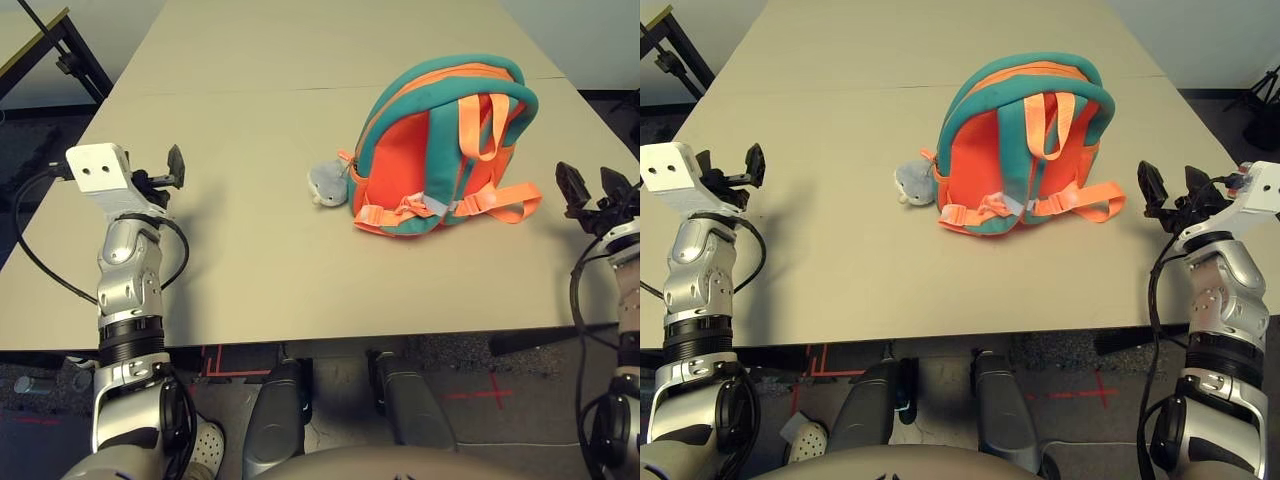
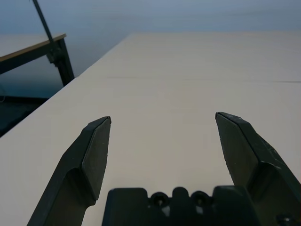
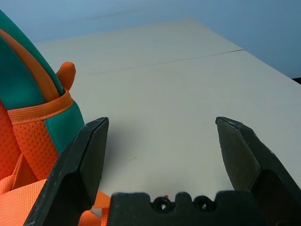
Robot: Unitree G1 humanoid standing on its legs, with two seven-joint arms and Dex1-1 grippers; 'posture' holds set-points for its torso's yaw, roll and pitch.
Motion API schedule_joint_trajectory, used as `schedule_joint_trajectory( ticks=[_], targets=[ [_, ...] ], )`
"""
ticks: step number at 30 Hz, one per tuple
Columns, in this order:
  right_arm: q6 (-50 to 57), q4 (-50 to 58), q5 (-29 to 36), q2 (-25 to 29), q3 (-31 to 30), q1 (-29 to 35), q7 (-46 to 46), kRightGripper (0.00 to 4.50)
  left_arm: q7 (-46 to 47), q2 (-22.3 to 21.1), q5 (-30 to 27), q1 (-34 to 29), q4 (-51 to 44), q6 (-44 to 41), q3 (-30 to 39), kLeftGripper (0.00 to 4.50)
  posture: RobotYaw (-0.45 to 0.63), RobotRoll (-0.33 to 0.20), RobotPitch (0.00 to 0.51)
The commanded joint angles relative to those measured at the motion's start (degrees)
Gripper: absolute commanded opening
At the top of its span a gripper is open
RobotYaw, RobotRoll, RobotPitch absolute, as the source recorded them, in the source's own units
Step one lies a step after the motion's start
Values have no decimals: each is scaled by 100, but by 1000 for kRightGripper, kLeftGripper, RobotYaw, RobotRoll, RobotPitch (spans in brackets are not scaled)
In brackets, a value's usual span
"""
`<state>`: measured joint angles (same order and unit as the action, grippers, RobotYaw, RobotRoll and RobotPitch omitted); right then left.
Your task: Put the pencil case into the backpack and zip it.
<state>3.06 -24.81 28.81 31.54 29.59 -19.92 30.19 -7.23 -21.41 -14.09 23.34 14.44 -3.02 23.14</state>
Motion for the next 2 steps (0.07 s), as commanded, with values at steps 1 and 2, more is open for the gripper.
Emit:
schedule_joint_trajectory(
  ticks=[1,2],
  targets=[
    [-103,-144,-58,-30,-29,-19,38,4500,47,-28,40,-80,106,91,20,4445,-104,0,167],
    [-117,-151,-61,-31,-30,-19,41,4500,45,-24,37,-71,117,97,13,4445,-104,0,167]
  ],
)
